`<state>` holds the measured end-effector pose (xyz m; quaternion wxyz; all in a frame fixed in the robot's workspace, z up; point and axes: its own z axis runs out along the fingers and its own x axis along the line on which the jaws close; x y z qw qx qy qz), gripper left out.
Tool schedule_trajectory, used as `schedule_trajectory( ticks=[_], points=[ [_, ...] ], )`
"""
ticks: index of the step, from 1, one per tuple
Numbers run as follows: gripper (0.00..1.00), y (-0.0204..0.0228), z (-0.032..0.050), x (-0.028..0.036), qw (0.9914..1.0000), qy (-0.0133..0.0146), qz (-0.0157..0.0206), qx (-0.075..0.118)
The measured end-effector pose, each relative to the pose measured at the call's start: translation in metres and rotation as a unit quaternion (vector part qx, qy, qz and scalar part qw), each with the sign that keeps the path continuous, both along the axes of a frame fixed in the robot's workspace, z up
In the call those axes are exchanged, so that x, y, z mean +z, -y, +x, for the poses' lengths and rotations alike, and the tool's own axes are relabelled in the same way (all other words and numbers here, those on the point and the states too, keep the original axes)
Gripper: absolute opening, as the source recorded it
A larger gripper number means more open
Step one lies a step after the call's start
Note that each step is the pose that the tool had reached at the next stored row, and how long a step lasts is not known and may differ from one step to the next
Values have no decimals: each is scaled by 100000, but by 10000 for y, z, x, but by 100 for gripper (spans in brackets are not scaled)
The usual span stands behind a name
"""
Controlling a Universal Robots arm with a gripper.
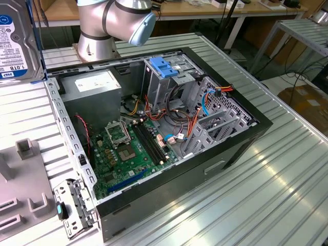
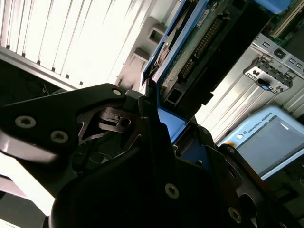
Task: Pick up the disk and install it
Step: 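Pick up the disk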
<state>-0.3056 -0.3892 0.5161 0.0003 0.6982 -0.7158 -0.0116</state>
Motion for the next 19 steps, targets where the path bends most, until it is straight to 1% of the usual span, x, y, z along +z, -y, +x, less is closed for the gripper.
schedule_trajectory(
  ticks=[5,9,11,13,19],
  points=[
    [37,0,20,-1,100000,0,-26,7],
    [37,0,96,0,100000,-3,-94,-3],
    [37,0,159,-1,100000,-6,-94,0],
    [37,0,198,-1,100000,0,-90,-2],
    [37,0,211,-1,100000,-3,-88,-3]
  ],
)
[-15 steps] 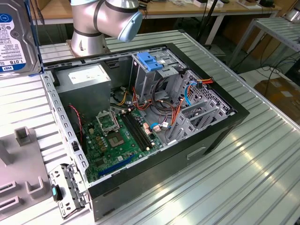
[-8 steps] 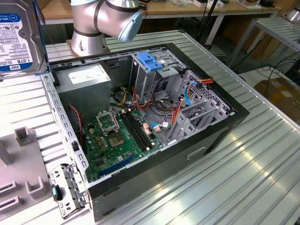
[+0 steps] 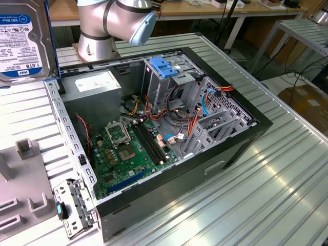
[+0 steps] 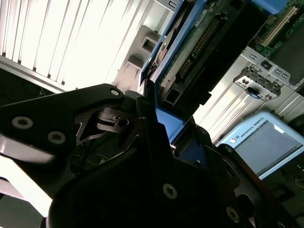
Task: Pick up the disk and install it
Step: 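Pick up the disk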
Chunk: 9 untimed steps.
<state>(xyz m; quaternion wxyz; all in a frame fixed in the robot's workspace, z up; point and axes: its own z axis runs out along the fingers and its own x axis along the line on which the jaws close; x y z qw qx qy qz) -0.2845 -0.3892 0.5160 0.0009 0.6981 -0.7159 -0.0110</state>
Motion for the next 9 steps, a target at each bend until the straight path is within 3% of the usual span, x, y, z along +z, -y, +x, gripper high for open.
schedule_trajectory(
  ticks=[9],
  points=[
    [37,16,7,0,100000,2,-1,1]
  ],
)
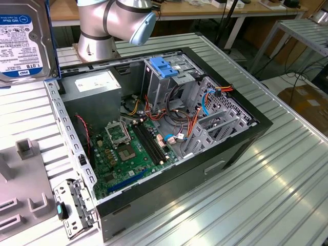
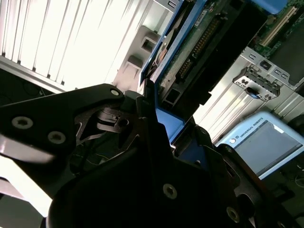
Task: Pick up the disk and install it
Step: 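Pick up the disk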
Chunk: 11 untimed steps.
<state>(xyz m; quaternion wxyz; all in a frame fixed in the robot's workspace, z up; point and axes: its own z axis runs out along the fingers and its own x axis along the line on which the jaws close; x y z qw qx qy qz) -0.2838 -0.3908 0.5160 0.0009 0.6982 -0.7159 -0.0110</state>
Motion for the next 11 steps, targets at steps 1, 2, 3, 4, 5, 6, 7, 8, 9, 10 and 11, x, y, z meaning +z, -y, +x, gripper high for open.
schedule_trajectory(
  ticks=[1,2,3,4,5,6,7,8,9,10,11],
  points=[
    [37,7,3,0,100000,1,0,-1],
    [37,13,10,0,100000,1,1,4],
    [37,18,16,0,100000,0,0,1],
    [37,21,27,0,100000,-4,-1,-1],
    [37,23,40,0,100000,-6,-7,2],
    [37,25,55,0,100000,-3,-3,0],
    [37,27,71,-1,100000,0,1,-1],
    [37,27,104,-1,100000,-1,-2,0],
    [37,28,134,-1,100000,-4,-3,1],
    [37,28,162,-1,100000,0,-1,1],
    [37,29,184,-2,100000,-1,-2,0]
  ],
)
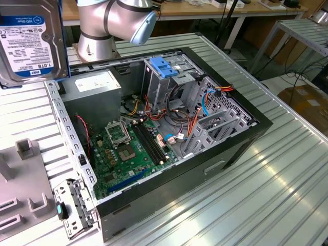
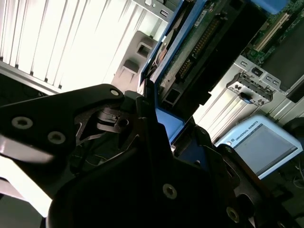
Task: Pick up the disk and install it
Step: 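Pick up the disk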
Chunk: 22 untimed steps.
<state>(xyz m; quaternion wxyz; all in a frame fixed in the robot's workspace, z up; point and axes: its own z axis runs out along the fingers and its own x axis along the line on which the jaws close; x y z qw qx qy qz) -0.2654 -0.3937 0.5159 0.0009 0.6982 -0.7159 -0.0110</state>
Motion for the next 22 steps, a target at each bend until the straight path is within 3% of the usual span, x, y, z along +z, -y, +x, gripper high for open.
schedule_trajectory(
  ticks=[11,15,22],
  points=[
    [37,0,288,-4,100000,-2,-1,4],
    [37,1,360,-6,100000,3,2,1],
    [37,101,378,-17,100000,-3,-2,4]
  ],
)
